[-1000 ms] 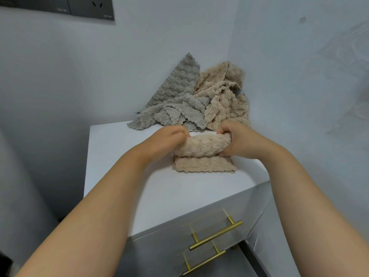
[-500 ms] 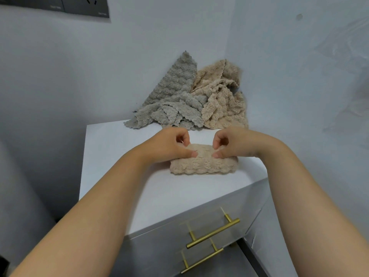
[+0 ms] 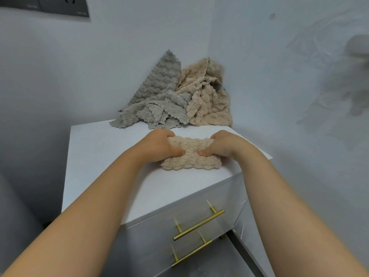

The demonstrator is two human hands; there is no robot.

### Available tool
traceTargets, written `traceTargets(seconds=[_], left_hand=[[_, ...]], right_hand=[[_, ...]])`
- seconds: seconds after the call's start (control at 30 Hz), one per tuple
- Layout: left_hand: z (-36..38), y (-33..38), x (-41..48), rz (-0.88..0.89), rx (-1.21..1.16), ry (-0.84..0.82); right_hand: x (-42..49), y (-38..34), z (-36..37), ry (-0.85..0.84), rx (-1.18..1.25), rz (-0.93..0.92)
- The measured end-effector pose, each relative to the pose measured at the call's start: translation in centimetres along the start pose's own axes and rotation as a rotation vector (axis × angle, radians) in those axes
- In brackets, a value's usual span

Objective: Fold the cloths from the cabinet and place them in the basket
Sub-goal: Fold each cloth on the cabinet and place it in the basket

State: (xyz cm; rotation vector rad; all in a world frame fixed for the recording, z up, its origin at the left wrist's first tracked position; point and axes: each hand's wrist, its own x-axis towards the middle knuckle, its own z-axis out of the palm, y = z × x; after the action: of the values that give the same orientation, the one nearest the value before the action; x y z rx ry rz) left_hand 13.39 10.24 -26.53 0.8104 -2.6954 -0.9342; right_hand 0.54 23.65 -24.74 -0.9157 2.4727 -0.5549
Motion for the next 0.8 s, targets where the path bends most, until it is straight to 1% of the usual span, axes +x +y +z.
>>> traceTargets(seconds=[0.1,0.2,0.33,0.47,0.57,0.67,0.73,0.8], left_hand=[[1.5,1.1,-0.6,0.065,-0.109,0.075],[3.7,2.9,-1.7,0.141,-0.201,0.066],[7.2,5.2,-3.3,0.17,-0.315,0.132],[10.0,9.0,-5.0,0.17,-0.34,0.137],[12.2,11.9,-6.7,0.18,-0.372,0.081],[14.7,14.1,-8.4,0.163,-0.443,-0.033],[16.6,15.3,-9.3,0.115,-0.542,-0.109],[18.6,16.4,-10.3,0.039,-0.641,-0.15]], right_hand=[[-1.5,1.0,0.0,0.112,0.146,0.013],[-3.0,2.8,-0.8,0.227,0.169,0.014],[-4.8,5.6,-1.3,0.359,0.067,0.005],[-7.8,8.6,-1.9,0.534,-0.089,0.006],[-10.6,10.9,-2.4,0.612,-0.26,0.026],[-13.4,13.3,-2.5,0.619,-0.461,0.017],[-15.0,15.3,-2.4,0.625,-0.543,0.015],[-16.7,16.9,-2.4,0.636,-0.61,0.007]])
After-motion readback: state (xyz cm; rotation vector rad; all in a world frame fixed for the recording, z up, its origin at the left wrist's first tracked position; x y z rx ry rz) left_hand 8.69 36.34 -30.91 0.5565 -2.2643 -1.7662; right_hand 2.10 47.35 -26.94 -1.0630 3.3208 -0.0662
